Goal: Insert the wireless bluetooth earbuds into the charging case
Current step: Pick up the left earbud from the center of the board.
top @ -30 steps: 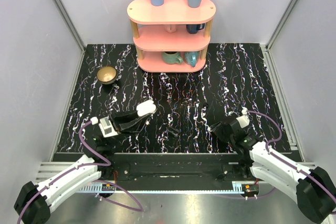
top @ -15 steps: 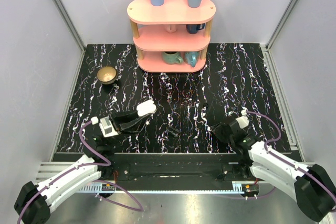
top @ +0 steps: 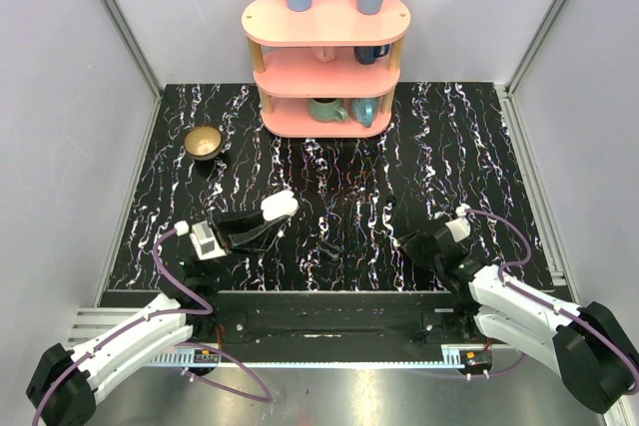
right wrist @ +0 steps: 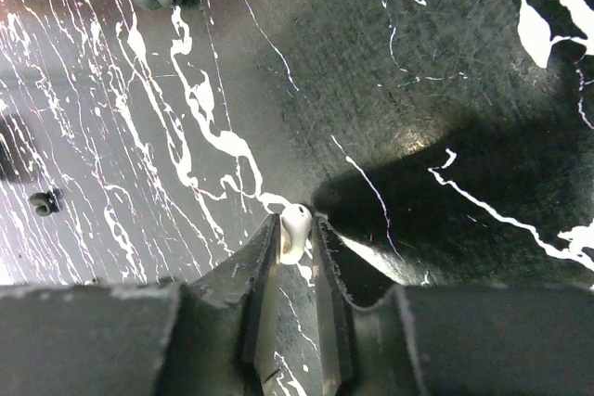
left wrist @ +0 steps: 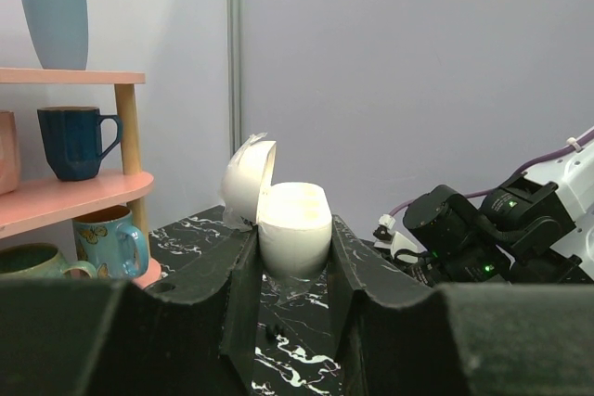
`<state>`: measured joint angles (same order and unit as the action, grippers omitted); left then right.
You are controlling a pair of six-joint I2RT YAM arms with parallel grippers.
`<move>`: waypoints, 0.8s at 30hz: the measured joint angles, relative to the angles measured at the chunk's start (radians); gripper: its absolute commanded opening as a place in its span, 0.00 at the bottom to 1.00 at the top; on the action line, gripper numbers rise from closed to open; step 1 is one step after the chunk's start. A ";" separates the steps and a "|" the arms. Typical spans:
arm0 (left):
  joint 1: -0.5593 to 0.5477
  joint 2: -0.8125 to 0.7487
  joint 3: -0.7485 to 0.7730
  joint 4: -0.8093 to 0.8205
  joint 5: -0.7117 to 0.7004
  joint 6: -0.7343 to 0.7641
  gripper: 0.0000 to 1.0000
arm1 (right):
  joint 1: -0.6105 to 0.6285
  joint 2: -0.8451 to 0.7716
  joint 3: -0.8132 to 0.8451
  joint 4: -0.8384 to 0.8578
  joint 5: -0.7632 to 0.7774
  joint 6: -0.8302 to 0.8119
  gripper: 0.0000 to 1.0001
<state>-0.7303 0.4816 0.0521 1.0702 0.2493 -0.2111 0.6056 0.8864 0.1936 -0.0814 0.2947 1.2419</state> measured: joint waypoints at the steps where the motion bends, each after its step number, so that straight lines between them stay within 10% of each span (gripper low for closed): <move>1: 0.000 0.003 0.000 0.000 0.000 0.000 0.00 | 0.000 0.000 0.000 0.001 0.000 -0.002 0.21; 24: 0.000 0.004 0.000 0.000 0.000 0.000 0.00 | 0.000 0.048 0.081 -0.020 -0.024 -0.172 0.08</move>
<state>-0.7303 0.4854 0.0521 1.0698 0.2489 -0.2111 0.6056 0.9348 0.2749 -0.1013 0.2707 1.0698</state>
